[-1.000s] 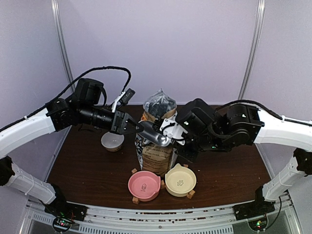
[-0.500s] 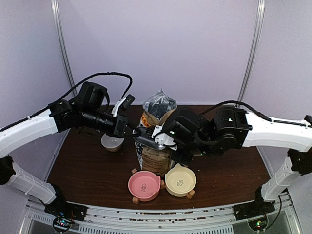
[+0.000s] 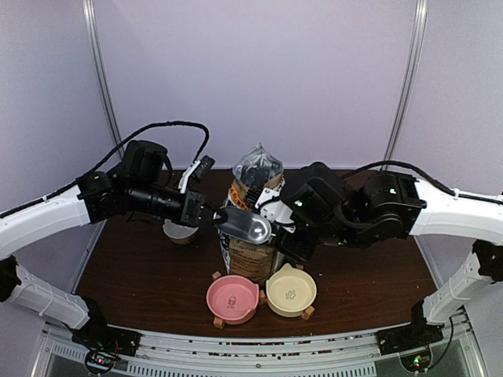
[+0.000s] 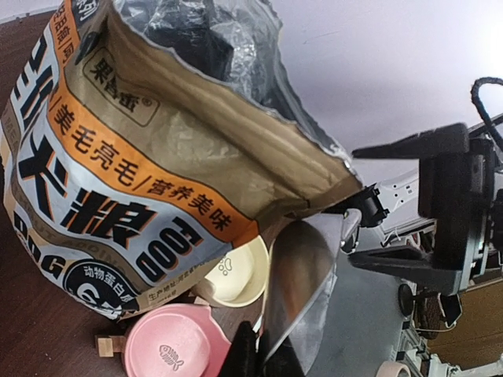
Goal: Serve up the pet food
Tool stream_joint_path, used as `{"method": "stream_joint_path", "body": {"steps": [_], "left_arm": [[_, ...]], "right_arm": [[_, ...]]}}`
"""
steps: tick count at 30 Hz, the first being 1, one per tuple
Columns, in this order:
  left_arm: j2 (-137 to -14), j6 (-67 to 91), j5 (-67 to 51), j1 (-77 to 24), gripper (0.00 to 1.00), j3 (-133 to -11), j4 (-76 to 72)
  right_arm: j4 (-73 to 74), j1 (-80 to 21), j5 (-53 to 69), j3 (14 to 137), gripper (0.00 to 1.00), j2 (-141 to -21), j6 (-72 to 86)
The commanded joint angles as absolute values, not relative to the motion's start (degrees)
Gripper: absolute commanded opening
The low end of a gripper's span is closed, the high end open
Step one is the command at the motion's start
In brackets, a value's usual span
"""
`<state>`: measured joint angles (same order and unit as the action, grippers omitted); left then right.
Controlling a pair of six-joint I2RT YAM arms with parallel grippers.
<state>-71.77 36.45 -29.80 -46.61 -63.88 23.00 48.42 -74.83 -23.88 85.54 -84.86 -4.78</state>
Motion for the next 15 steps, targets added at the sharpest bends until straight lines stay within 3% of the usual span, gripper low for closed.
{"method": "stream_joint_path", "body": {"steps": [1, 6, 11, 15], "left_arm": [[-68.5, 38.05, -30.89, -46.92, 0.0, -61.65, 12.81], [-66.32, 38.32, -30.17, -46.89, 0.0, -59.62, 9.22], [-64.6, 39.71, -30.31, -46.85, 0.0, -58.25, 4.5], [-63.82, 40.94, -30.08, -46.85, 0.0, -57.39, 2.19]], "right_arm": [[36.96, -73.44, -19.0, 80.28, 0.81, -74.96, -0.37], [20.5, -66.95, -5.19, 68.88, 0.89, -65.04, 11.34], [-0.47, -60.21, 11.48, 56.36, 0.9, -58.99, 25.48], [-7.46, -59.06, 15.53, 52.75, 0.88, -59.02, 30.66]]}}
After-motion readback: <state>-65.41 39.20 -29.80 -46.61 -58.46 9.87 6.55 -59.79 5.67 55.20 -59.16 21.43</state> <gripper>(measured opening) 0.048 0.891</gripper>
